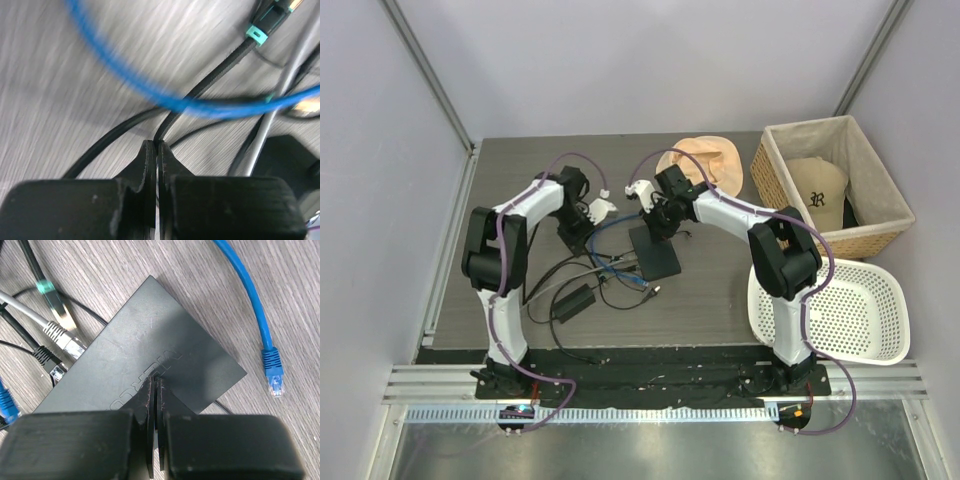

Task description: Pull the plug from the switch port

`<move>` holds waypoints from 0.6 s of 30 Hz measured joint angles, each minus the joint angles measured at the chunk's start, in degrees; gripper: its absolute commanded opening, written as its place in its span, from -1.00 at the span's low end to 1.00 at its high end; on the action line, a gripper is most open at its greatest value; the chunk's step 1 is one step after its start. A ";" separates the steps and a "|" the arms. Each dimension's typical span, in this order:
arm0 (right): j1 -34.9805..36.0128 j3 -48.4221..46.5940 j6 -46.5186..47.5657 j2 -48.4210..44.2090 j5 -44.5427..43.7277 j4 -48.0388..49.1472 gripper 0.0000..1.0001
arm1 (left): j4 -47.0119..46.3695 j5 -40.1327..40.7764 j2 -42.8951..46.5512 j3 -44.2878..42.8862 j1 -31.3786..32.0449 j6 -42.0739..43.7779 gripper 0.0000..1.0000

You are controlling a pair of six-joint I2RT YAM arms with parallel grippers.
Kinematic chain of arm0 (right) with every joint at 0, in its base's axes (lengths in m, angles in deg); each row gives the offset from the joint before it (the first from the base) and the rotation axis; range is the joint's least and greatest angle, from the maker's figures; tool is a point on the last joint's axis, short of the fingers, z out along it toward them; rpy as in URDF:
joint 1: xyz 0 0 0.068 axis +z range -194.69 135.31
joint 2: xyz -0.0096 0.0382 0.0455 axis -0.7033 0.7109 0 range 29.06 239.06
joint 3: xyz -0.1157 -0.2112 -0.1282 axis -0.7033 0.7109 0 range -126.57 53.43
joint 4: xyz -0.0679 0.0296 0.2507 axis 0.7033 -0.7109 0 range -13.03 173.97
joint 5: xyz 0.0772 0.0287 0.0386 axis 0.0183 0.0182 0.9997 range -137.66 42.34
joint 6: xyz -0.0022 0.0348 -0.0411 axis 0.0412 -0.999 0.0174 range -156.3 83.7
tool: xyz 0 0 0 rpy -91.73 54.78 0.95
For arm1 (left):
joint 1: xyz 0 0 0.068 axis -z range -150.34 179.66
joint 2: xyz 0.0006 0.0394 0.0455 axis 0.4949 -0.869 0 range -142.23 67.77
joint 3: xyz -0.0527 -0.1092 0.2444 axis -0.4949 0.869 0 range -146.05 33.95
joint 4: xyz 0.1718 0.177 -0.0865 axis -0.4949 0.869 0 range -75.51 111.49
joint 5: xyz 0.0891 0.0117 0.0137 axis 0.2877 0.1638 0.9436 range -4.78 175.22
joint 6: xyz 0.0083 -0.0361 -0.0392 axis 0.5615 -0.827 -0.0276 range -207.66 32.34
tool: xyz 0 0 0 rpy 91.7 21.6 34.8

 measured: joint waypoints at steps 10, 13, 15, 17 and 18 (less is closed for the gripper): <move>-0.46 -1.16 -0.26 0.79 0.66 0.20 -0.98 | 3.28 6.75 0.42 -5.92 -20.00 6.40 -1.00; -0.46 -1.44 -0.26 1.09 0.66 0.17 -0.97 | 2.84 9.18 -0.70 -11.06 -22.05 6.34 -1.00; -0.48 -1.53 -0.26 1.09 0.66 0.17 -0.98 | 1.51 11.82 -2.10 -14.34 -21.57 5.42 -1.00; -0.48 -1.53 -0.26 1.07 0.66 0.20 -0.98 | 0.20 13.99 -3.98 -17.20 -20.98 4.66 -1.00; -0.48 -1.53 -0.26 1.07 0.66 0.20 -0.98 | -0.33 15.10 -5.60 -19.45 -20.70 3.89 -1.00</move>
